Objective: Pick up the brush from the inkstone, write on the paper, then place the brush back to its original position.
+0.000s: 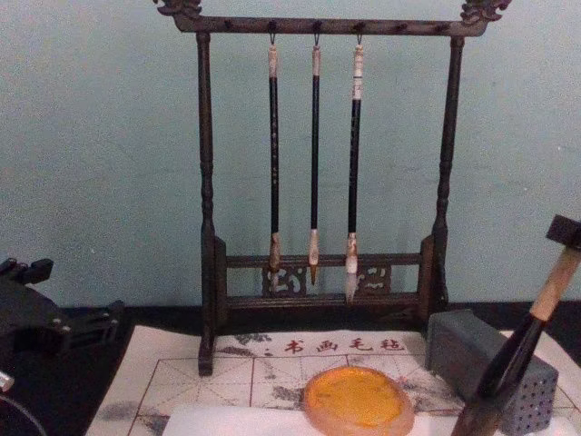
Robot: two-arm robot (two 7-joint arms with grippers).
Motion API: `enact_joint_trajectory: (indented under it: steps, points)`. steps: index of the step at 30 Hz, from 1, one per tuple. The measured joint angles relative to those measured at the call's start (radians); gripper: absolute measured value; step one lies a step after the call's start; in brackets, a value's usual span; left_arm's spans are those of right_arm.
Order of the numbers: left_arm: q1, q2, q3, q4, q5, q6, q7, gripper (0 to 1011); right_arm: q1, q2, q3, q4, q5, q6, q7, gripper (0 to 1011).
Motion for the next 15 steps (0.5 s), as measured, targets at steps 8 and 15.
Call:
enact_joint_trajectory:
  steps: [8, 15]
  points:
    - [0.000, 0.000, 0.000, 0.000, 0.000, 0.000, 0.000, 1001, -0.014, 0.006, 0.021, -0.007, -0.014, -0.001, -0.005, 195]
    - [0.000, 0.000, 0.000, 0.000, 0.000, 0.000, 0.000, 1001, -0.027, 0.008, 0.042, -0.013, -0.024, -0.004, -0.014, 195]
